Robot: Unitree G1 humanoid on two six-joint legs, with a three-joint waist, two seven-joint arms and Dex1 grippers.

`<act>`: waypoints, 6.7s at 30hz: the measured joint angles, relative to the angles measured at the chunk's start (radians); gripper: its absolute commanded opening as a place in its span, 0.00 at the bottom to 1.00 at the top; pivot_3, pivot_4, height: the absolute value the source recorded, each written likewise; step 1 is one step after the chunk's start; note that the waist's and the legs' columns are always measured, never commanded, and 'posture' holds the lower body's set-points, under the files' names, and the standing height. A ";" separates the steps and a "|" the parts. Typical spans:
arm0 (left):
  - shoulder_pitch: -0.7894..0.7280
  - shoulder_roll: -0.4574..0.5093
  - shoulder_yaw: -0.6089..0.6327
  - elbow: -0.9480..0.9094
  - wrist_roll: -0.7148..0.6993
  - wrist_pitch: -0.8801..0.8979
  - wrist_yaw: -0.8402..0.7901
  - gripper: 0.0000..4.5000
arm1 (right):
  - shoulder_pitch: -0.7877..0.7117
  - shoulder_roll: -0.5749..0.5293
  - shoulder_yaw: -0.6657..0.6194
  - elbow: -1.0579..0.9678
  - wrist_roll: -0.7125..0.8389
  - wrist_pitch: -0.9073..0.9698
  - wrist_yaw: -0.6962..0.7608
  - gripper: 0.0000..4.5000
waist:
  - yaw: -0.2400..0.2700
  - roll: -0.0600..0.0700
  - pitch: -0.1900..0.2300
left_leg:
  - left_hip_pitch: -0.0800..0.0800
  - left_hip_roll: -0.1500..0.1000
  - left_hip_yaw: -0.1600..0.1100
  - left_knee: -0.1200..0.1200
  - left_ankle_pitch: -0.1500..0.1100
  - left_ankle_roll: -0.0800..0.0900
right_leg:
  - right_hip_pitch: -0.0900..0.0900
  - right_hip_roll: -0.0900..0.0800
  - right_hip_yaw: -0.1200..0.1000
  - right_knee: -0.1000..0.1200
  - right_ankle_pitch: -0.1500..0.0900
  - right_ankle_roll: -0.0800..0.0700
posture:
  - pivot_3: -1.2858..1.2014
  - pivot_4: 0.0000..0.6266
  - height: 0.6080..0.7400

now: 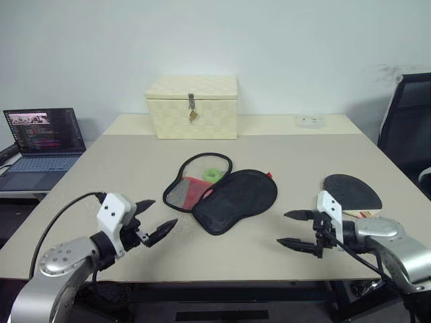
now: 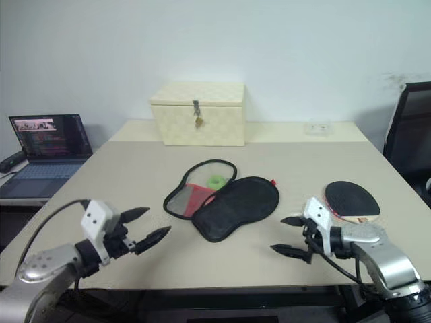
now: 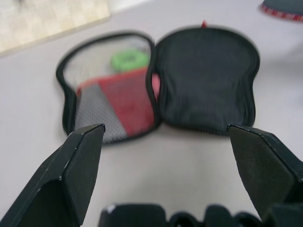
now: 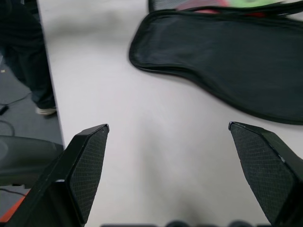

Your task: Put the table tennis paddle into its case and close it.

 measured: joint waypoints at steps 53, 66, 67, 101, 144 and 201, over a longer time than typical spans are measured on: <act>-0.684 -0.127 -0.501 0.995 0.373 -0.643 -0.613 1.00 | 0.009 0.165 0.051 -0.179 0.026 0.146 -0.325 0.99 | 0.000 -0.002 -0.001 | -0.005 -0.003 0.001 0.001 0.000 0.001 | -0.005 0.003 -0.003 0.001 0.002 0.001 | 0.52 0.24 1.00; -0.766 -0.169 -0.531 1.161 0.414 -0.774 -0.668 0.92 | 0.046 0.152 0.012 -0.224 0.058 0.183 -0.335 1.00 | 0.000 -0.002 -0.001 | -0.005 -0.003 0.001 0.001 0.000 0.001 | -0.004 0.004 -0.003 0.002 0.002 0.002 | 0.52 0.24 1.00; -0.766 -0.169 -0.532 1.162 0.414 -0.778 -0.675 0.88 | 0.046 0.149 0.006 -0.224 0.058 0.183 -0.334 1.00 | 0.000 -0.002 -0.002 | -0.005 -0.003 0.001 0.001 0.000 0.001 | -0.004 0.004 -0.003 0.002 0.002 0.002 | 0.52 0.24 1.00; -0.875 -0.559 -0.579 1.205 0.489 -0.519 -0.342 0.00 | 0.110 0.036 -0.096 -0.208 0.060 0.159 -0.280 1.00 | -0.001 -0.002 -0.002 | -0.001 -0.008 0.002 0.002 0.000 0.001 | 0.000 0.005 -0.002 0.000 0.001 0.005 | 0.52 0.24 1.00; -0.427 -0.003 -0.157 0.371 -0.072 0.081 -0.460 0.84 | -0.352 0.457 -0.036 0.439 -0.151 0.243 -0.737 1.00 | -0.004 -0.002 -0.002 | -0.007 -0.001 0.001 0.001 0.000 0.001 | -0.008 0.001 -0.002 0.002 0.005 -0.002 | 0.52 0.24 1.00; -0.478 0.068 -0.237 0.272 -0.145 0.107 -0.543 0.85 | -0.326 0.307 -0.168 0.373 -0.099 0.443 -0.650 0.60 | -0.002 -0.001 -0.002 | -0.009 -0.003 0.002 0.001 0.000 0.001 | -0.009 0.003 -0.002 0.001 0.005 -0.002 | 0.52 0.24 1.00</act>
